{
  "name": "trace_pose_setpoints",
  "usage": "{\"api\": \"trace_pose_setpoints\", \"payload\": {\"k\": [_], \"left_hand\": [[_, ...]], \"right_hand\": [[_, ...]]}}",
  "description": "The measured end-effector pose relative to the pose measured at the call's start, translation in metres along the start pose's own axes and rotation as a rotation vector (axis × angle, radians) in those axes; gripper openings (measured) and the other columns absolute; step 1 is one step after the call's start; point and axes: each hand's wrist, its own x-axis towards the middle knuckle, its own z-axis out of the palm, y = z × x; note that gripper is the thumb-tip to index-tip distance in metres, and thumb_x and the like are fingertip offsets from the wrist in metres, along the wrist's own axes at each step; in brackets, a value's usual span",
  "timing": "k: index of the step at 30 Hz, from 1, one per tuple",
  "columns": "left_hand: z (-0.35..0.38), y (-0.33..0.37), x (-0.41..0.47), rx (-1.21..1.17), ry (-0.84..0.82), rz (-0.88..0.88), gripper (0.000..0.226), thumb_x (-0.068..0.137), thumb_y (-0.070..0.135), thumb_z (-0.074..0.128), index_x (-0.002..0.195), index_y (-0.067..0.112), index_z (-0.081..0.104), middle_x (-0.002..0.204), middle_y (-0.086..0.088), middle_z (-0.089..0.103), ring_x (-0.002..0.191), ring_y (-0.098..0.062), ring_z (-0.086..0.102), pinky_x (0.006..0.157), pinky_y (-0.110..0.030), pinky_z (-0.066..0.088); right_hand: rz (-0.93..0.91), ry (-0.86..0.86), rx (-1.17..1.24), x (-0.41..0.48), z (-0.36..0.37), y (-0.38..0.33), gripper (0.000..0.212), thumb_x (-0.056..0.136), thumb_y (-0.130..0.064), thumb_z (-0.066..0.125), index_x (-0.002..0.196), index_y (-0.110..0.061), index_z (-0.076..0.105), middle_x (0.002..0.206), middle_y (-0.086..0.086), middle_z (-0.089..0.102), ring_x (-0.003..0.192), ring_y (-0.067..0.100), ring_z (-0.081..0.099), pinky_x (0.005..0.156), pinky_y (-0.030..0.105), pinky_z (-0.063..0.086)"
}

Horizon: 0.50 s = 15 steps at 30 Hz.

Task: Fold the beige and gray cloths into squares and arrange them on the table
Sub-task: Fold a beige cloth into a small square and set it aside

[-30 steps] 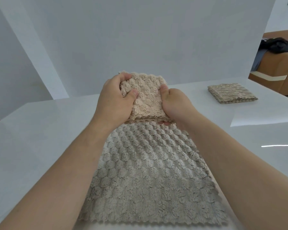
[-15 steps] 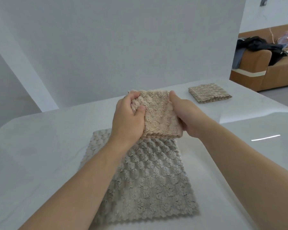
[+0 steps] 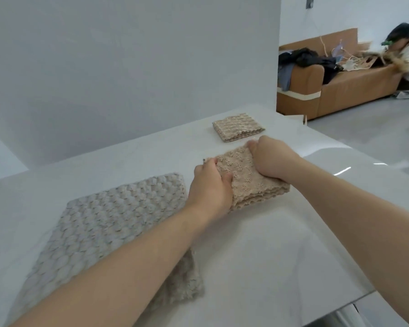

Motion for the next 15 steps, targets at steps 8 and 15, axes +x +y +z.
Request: {"api": "trace_pose_setpoints", "payload": {"k": [8, 15], "left_hand": [[0.071, 0.068, 0.009, 0.036, -0.101, -0.028, 0.034, 0.103, 0.024, 0.05, 0.134, 0.009, 0.046, 0.137, -0.012, 0.041, 0.107, -0.031, 0.056, 0.091, -0.036, 0.042], [0.099, 0.084, 0.022, 0.181, -0.071, -0.091, 0.033, 0.098, 0.018, 0.054, 0.129, 0.005, 0.053, 0.137, -0.012, 0.038, 0.105, -0.036, 0.063, 0.077, -0.04, 0.045]], "right_hand": [[-0.057, -0.007, -0.404, 0.005, -0.014, 0.095, 0.052, 0.093, -0.001, 0.041, 0.14, -0.021, 0.054, 0.122, 0.012, 0.048, 0.107, 0.034, 0.06, 0.078, 0.04, 0.053], [-0.048, 0.062, -0.525, 0.015, -0.015, 0.114, 0.047, 0.089, 0.001, 0.044, 0.131, -0.019, 0.054, 0.098, 0.004, 0.035, 0.084, 0.03, 0.055, 0.063, 0.042, 0.049]]}}
